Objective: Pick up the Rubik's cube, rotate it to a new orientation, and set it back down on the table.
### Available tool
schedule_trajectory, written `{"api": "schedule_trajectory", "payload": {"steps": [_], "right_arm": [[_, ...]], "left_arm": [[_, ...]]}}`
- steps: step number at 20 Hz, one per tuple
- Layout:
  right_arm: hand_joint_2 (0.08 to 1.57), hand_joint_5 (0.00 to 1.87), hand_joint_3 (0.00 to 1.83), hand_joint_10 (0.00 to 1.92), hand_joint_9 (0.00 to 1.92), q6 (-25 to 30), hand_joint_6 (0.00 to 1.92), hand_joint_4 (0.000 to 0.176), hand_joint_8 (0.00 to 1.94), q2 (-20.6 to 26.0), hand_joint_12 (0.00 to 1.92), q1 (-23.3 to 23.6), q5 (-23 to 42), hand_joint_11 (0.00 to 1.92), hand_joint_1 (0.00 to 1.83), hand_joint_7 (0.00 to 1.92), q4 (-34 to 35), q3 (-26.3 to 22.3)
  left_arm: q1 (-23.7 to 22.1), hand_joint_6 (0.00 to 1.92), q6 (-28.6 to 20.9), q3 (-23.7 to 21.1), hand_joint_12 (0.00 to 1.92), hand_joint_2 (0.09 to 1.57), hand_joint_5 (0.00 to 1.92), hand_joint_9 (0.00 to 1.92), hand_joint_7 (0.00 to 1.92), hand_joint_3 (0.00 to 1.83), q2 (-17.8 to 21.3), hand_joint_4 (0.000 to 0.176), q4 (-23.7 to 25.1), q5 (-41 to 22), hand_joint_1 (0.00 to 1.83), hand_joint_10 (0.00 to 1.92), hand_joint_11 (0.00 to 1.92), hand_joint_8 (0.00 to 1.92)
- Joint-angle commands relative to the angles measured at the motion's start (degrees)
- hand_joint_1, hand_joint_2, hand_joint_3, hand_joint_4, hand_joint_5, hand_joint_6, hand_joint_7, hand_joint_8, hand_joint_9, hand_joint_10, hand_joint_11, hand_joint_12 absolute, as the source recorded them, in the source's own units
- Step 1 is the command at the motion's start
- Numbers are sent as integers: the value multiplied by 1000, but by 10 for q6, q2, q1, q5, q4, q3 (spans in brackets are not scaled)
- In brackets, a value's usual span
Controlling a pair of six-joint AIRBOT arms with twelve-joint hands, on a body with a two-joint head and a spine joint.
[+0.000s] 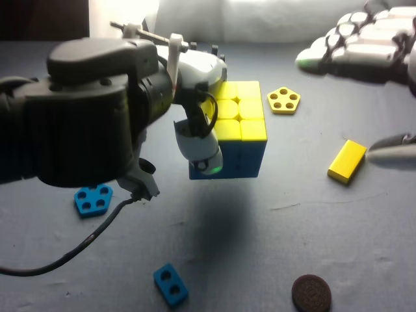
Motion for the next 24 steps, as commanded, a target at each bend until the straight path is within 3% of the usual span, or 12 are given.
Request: {"api": "schedule_trajectory", "payload": {"steps": [1, 2, 3, 8, 9, 10, 11, 12, 13, 14, 17, 24], "right_arm": [[1239, 32, 4, 1, 54, -76, 8, 0, 5, 3, 0, -1, 82, 0, 621, 50, 76, 1], [1246, 13, 7, 1, 55, -188, 2, 0, 7, 2, 0, -27, 129, 0, 588, 60, 174, 1], [1246, 9, 6, 0, 52, -230, 1, 0, 9, 1, 0, -46, 158, 0, 589, 68, 209, 1], [1239, 45, 1, 12, 129, -268, 1, 0, 7, 0, 208, -81, 213, 0, 567, 177, 320, 0], [1241, 53, 1, 54, 233, -268, 3, 0, 16, -1, 435, -86, 217, 0, 542, 240, 325, -1], [1234, 107, 0, 200, 410, -268, 17, 0, 77, -1, 1001, -99, 234, 0, 550, 446, 333, -2], [1234, 107, 0, 200, 410, -269, 17, 0, 77, -2, 1001, -108, 248, 0, 550, 446, 334, -3], [1218, 132, 0, 803, 334, -279, 9, 0, 226, -4, 1272, -119, 270, 0, 580, 558, 335, -4], [1207, 140, 0, 1174, 287, -298, 5, 0, 589, -7, 1432, -131, 288, 0, 615, 506, 347, -6], [1199, 131, 0, 1435, 263, -318, 2, 0, 984, -11, 1585, -145, 308, 0, 647, 417, 360, -9], [1200, 101, 0, 1721, 303, -345, 3, 0, 1315, -24, 1914, -175, 343, 125, 669, 336, 362, -12], [1174, 127, 0, 1825, 317, -350, 20, 0, 1478, -43, 1921, -182, 306, 237, 711, 346, 388, -11]], "left_arm": [[-14, 1617, 3, -4, 1921, 1341, 563, 142, 97, 0, 9, 0, 26, -2, 1031, 1841, 131, 1804], [-27, 1596, 13, -8, 1921, 1333, 577, 153, 115, 0, 15, 0, 13, -4, 1037, 1825, 132, 1787], [-37, 1607, 25, -13, 1904, 1336, 570, 171, 121, 0, 19, 0, 4, -8, 1032, 1804, 141, 1779], [-65, 1553, 35, -33, 1918, 1313, 611, 145, 95, 0, 31, 0, -11, -23, 1049, 1827, 131, 1807], [-67, 1644, 35, -35, 1891, 1182, 330, 156, 99, 0, 31, 0, -14, -24, 1208, 1804, 127, 1807], [-70, 1671, 35, -35, 1905, 1141, 231, 170, 101, 0, 32, 0, -18, -25, 1262, 1816, 138, 1803], [-71, 1671, 35, -36, 1905, 1141, 231, 170, 101, 0, 32, 0, -19, -26, 1262, 1816, 138, 1803], [-73, 1634, 36, -36, 1910, 1153, 227, 164, 101, 0, 32, 0, -24, -28, 1269, 1808, 130, 1783], [-75, 1615, 36, -35, 1909, 1149, 239, 185, 122, 0, 32, 0, -27, -29, 1276, 1799, 147, 1775], [-77, 1601, 36, -35, 1919, 1289, 506, 191, 132, 11, 32, 0, -27, -29, 1088, 1816, 140, 1791], [-83, 1629, 36, -37, 1921, 1150, 213, 149, 92, 0, 32, 0, -27, -31, 1273, 1816, 107, 1766], [-94, 1695, 36, -38, 1919, 1154, 151, 149, 74, 0, 32, 0, -31, -38, 1203, 1798, 116, 1777]]}}
